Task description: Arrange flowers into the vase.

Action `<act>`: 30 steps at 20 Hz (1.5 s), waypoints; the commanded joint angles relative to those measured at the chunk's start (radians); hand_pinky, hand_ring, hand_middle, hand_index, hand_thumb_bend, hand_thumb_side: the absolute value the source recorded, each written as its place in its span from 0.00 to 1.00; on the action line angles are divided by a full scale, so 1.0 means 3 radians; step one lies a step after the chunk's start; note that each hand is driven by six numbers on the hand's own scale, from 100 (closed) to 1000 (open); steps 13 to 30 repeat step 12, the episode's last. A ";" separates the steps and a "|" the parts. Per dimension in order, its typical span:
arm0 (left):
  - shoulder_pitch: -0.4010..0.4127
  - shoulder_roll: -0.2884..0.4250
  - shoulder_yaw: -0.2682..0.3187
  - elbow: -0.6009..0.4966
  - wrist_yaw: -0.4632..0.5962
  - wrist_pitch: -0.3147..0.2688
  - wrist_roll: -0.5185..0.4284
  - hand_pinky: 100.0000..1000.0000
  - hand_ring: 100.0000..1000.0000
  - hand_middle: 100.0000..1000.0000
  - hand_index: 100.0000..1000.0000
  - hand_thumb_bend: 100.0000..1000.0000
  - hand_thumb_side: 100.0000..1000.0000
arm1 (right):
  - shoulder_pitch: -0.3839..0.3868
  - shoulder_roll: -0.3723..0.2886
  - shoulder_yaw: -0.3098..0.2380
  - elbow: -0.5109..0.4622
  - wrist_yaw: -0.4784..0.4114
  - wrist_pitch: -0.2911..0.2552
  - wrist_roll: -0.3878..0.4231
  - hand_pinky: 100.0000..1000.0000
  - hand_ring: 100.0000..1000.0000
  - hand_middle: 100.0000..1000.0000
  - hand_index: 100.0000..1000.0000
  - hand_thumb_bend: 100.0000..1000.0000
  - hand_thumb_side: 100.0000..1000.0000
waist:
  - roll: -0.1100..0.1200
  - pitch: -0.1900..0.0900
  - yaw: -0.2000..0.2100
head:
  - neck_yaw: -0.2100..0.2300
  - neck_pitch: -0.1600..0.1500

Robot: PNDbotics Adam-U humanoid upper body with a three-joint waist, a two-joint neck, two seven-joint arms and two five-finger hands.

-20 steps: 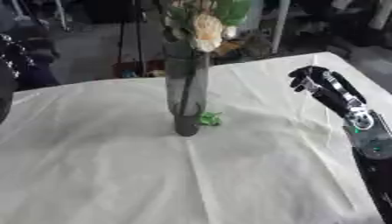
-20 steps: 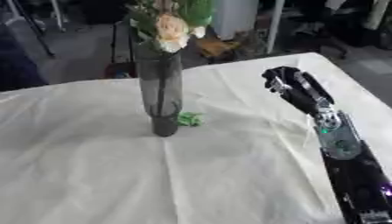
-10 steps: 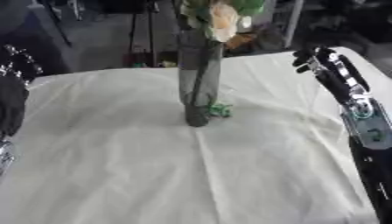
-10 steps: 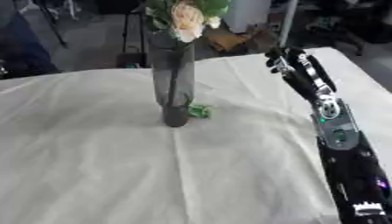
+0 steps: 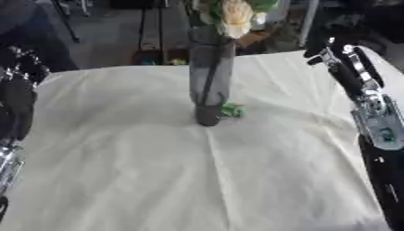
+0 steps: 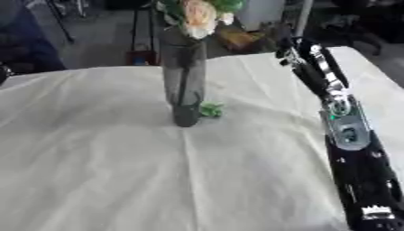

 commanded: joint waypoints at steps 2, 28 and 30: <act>-0.0015 0.0015 0.0002 -0.0045 -0.0008 -0.0010 -0.0038 0.70 0.77 0.75 0.80 0.97 1.00 | -0.0041 -0.0023 -0.0006 -0.0089 -0.0031 0.0002 -0.0012 0.59 0.64 0.53 0.69 0.16 0.79 | -0.0003 -0.0045 0.0024 | 0.0008 0.0042; -0.0003 -0.0027 -0.0017 -0.0041 0.0006 -0.0008 -0.0067 0.70 0.77 0.74 0.79 0.96 1.00 | -0.0040 -0.0007 -0.0018 -0.0098 -0.0038 0.0007 -0.0023 0.59 0.64 0.53 0.69 0.15 0.79 | -0.0013 -0.0046 0.0002 | 0.0005 0.0026; -0.0003 -0.0027 -0.0017 -0.0041 0.0006 -0.0008 -0.0067 0.70 0.77 0.74 0.79 0.96 1.00 | -0.0040 -0.0007 -0.0018 -0.0098 -0.0038 0.0007 -0.0023 0.59 0.64 0.53 0.69 0.15 0.79 | -0.0013 -0.0046 0.0002 | 0.0005 0.0026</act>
